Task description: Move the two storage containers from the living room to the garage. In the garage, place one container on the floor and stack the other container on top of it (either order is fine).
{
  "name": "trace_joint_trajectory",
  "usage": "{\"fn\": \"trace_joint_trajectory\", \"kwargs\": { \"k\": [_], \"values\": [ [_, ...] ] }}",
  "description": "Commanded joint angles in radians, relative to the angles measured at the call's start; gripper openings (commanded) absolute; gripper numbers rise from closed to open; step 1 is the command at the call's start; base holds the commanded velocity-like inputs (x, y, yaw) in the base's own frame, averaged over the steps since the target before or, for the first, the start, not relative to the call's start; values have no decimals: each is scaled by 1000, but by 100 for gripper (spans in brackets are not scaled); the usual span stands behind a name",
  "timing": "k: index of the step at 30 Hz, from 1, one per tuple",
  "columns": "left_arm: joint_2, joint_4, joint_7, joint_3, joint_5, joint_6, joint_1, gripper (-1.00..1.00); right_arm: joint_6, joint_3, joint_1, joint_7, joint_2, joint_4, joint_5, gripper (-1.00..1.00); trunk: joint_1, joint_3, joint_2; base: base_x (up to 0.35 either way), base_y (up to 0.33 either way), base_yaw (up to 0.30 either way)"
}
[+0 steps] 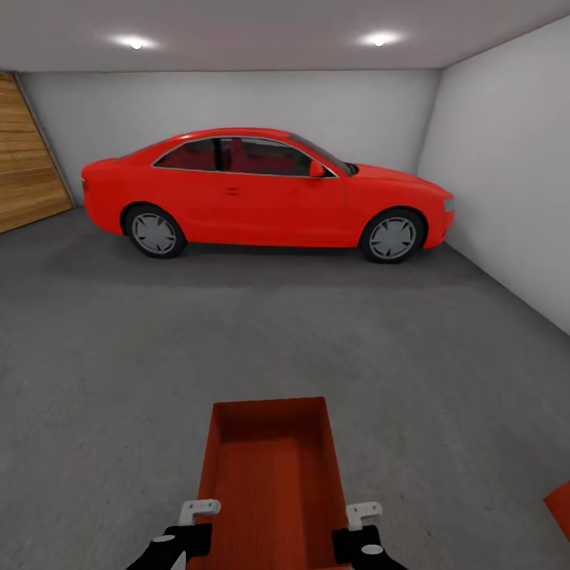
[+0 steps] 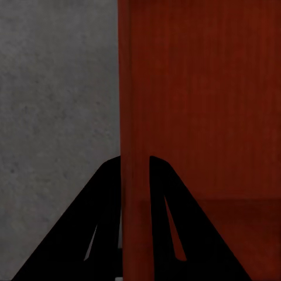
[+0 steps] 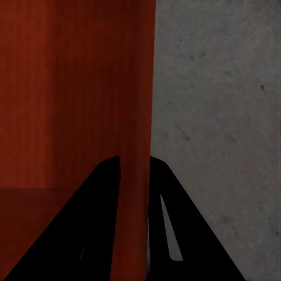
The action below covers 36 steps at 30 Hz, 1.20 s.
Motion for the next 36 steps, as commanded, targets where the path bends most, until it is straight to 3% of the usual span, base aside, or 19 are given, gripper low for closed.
{"fn": "trace_joint_trajectory", "kwargs": {
  "k": [1, 36],
  "values": [
    [3, -6, 10, -12, -12, 6, 0, -100, -5, -5, -1, -6, -15, 15, -24, -100, 1, -1, -1, 324, 0, 0],
    [2, -13, 10, -12, -12, 6, 0, -100, -5, -5, -1, -6, -15, 15, -24, -100, 1, -1, -1, 306, 0, 0]
  ]
}}
